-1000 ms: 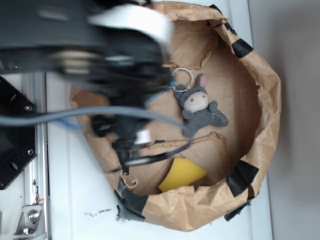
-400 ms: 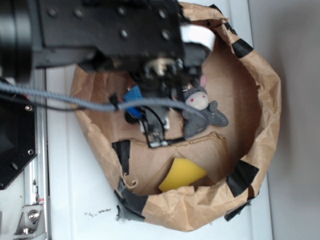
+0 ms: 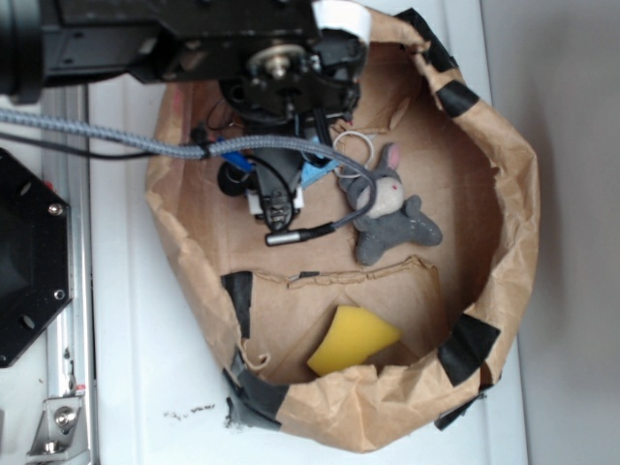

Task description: Grab the silver keys.

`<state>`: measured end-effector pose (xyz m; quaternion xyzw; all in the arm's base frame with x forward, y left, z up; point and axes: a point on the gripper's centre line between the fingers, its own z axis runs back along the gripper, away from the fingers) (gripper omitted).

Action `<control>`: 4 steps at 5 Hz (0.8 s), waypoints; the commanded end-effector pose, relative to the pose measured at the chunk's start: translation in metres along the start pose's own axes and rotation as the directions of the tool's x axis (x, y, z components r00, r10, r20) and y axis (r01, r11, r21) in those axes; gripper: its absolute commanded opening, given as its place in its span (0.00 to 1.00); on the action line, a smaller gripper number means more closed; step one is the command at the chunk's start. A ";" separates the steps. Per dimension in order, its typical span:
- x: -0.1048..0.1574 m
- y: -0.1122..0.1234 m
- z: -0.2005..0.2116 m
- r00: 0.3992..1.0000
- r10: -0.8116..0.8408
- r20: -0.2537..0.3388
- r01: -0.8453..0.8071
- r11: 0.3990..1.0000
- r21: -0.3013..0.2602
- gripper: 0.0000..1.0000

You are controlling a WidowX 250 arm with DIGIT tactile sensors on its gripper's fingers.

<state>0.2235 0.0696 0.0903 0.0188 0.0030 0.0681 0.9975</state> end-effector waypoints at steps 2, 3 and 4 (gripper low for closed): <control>0.025 0.003 -0.002 0.999 0.011 0.033 -0.012 0.999 0.038 1.00; 0.029 0.007 -0.006 1.000 -0.001 0.025 -0.001 0.998 0.066 1.00; 0.032 0.014 -0.010 1.000 0.008 0.001 -0.008 0.995 0.100 1.00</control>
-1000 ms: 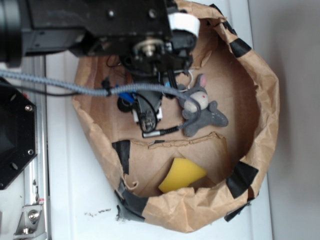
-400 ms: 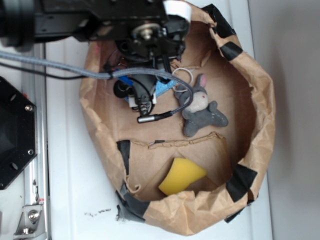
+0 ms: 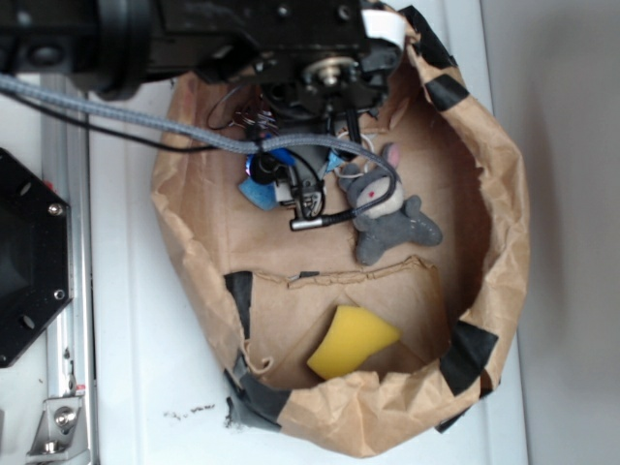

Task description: Grab the silver keys.

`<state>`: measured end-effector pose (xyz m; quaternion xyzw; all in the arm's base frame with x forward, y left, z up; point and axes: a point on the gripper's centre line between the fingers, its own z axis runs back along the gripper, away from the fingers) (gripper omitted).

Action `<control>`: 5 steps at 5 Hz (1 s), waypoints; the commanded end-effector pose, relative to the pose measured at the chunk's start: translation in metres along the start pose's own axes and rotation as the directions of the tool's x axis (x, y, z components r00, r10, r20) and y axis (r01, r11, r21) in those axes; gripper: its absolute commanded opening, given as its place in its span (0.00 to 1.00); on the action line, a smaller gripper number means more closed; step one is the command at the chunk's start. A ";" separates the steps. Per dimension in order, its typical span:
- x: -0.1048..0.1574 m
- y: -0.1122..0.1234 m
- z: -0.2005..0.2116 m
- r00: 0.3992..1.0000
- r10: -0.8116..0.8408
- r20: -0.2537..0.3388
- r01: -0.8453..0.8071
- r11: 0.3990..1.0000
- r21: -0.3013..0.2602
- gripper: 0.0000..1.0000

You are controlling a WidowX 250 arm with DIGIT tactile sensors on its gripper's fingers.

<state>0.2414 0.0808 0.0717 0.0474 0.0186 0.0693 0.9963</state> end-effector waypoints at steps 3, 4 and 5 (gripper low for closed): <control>-0.010 -0.010 0.014 0.995 -0.095 -0.017 0.095 0.995 -0.013 1.00; -0.010 -0.028 0.016 0.976 -0.214 0.040 0.217 0.970 -0.110 1.00; -0.009 -0.040 0.015 0.955 -0.280 0.097 0.293 0.943 -0.160 1.00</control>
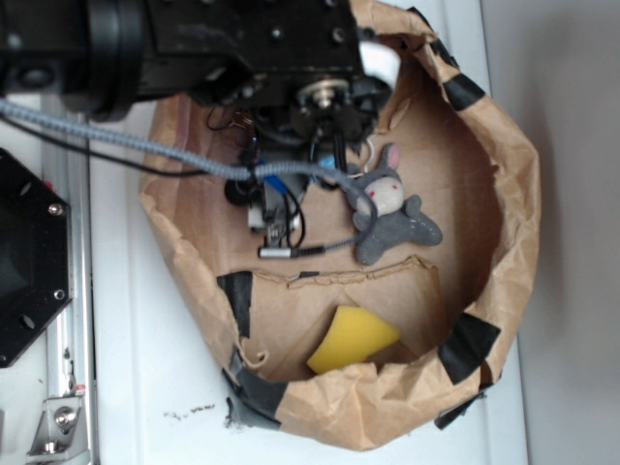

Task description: Grab the silver keys.

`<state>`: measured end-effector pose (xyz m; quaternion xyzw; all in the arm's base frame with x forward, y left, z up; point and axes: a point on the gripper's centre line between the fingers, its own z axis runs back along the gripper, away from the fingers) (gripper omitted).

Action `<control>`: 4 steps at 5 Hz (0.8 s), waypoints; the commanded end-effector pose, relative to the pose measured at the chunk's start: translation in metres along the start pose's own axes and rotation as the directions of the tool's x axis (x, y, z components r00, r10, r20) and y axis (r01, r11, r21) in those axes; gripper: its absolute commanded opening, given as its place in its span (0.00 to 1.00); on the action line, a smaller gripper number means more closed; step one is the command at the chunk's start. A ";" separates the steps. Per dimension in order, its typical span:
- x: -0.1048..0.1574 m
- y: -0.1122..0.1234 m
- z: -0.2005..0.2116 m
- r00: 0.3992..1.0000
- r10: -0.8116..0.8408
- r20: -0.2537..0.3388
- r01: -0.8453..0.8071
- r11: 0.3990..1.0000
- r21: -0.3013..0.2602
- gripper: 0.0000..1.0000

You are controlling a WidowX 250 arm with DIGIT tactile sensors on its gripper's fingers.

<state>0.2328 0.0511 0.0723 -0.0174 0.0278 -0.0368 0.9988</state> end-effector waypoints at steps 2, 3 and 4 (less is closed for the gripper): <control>-0.026 0.007 0.007 0.996 -0.050 0.071 0.049 0.999 0.022 1.00; -0.064 0.018 0.012 0.998 0.014 0.063 -0.017 0.999 0.042 1.00; -0.039 0.024 0.026 0.996 0.067 0.053 -0.070 0.996 0.053 1.00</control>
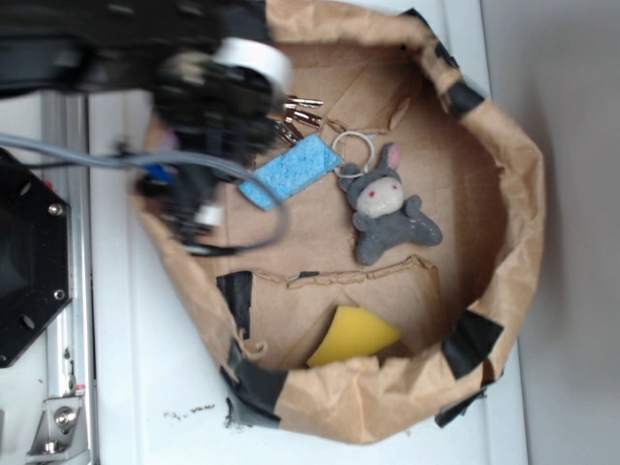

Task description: Grab the silver keys.

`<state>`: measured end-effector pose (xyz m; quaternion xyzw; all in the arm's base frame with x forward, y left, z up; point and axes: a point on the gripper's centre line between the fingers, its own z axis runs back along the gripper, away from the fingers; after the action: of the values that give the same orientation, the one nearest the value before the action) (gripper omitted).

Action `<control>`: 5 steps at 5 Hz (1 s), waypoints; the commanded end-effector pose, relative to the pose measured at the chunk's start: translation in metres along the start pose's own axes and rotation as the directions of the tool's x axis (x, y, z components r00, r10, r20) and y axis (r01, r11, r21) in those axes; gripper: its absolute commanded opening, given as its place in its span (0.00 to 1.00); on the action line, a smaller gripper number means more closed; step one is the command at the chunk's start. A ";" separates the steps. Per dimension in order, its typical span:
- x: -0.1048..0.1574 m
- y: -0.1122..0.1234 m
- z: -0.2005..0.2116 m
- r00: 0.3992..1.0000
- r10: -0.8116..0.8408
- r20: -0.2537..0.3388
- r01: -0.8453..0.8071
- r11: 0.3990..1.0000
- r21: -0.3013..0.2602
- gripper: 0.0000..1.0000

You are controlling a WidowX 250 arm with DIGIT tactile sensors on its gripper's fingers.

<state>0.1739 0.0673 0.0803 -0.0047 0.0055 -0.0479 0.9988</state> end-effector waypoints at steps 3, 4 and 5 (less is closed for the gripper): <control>0.078 0.018 0.028 0.983 0.182 0.004 -0.182 0.983 0.040 1.00; 0.082 0.020 0.026 0.984 0.179 -0.001 -0.179 0.983 0.048 1.00; 0.082 0.023 0.025 0.985 0.172 -0.007 -0.172 0.984 0.056 1.00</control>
<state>0.2490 0.0837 0.0908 0.0166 0.0341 0.0400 0.9985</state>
